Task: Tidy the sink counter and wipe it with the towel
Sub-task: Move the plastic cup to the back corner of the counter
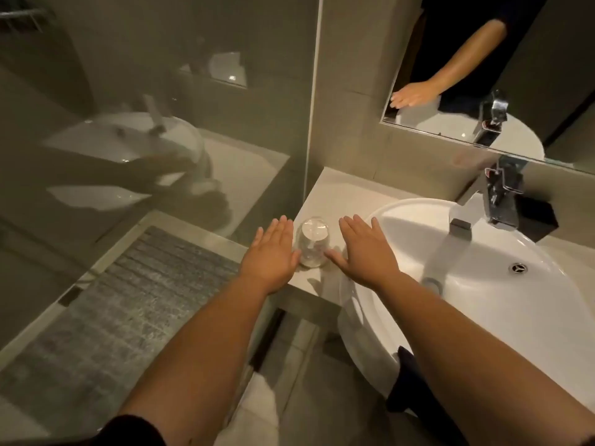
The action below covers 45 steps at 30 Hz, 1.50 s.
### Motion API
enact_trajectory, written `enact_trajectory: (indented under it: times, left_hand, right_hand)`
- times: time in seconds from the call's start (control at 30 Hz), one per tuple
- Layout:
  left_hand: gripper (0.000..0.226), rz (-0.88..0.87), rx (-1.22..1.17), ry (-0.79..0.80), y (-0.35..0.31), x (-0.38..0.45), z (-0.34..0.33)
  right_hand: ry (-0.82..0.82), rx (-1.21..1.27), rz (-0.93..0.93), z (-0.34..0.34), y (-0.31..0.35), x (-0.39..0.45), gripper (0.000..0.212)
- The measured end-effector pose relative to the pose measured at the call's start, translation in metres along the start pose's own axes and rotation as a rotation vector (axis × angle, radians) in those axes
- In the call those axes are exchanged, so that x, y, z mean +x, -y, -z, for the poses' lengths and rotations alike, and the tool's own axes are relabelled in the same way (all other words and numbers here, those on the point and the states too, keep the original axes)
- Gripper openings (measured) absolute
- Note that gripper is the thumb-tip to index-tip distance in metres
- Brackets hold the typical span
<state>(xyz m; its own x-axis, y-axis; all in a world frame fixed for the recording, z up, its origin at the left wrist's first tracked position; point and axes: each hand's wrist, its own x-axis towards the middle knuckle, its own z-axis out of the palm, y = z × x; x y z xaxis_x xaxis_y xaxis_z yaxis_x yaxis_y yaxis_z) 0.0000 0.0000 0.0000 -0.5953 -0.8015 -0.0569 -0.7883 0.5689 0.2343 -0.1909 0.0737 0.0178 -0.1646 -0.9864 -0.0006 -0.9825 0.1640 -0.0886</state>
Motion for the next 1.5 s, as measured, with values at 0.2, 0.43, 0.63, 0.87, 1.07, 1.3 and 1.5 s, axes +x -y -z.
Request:
enact_trajectory:
  times: [0.2, 0.43, 0.63, 0.87, 1.07, 1.3, 1.5]
  left_hand:
    - [0.063, -0.040, -0.046, 0.051, -0.002, 0.013, -0.013]
    - [0.061, -0.032, -0.109, 0.031, -0.005, 0.022, -0.021]
    - [0.054, -0.035, -0.158, -0.005, -0.010, 0.022, -0.016]
    - [0.046, 0.034, -0.319, -0.141, -0.034, 0.017, 0.028]
    - [0.045, -0.012, -0.392, -0.170, -0.068, 0.005, 0.074]
    - [0.043, -0.173, -0.443, -0.170, -0.143, -0.014, 0.085]
    - [0.039, -0.284, -0.520, -0.097, -0.229, -0.013, 0.054]
  right_hand:
    - [-0.025, -0.004, 0.069, -0.019, 0.000, 0.013, 0.063]
    - [0.006, 0.084, 0.062, -0.028, -0.001, 0.026, 0.060]
    - [-0.018, 0.149, 0.027, -0.026, 0.003, 0.028, 0.056]
    - [-0.135, 0.285, -0.013, 0.020, 0.010, 0.021, 0.049]
    - [-0.204, 0.335, -0.084, 0.075, 0.004, -0.011, 0.051]
    - [-0.270, 0.361, -0.269, 0.111, -0.033, -0.087, 0.046]
    - [-0.311, 0.435, -0.560, 0.113, -0.091, -0.149, 0.045]
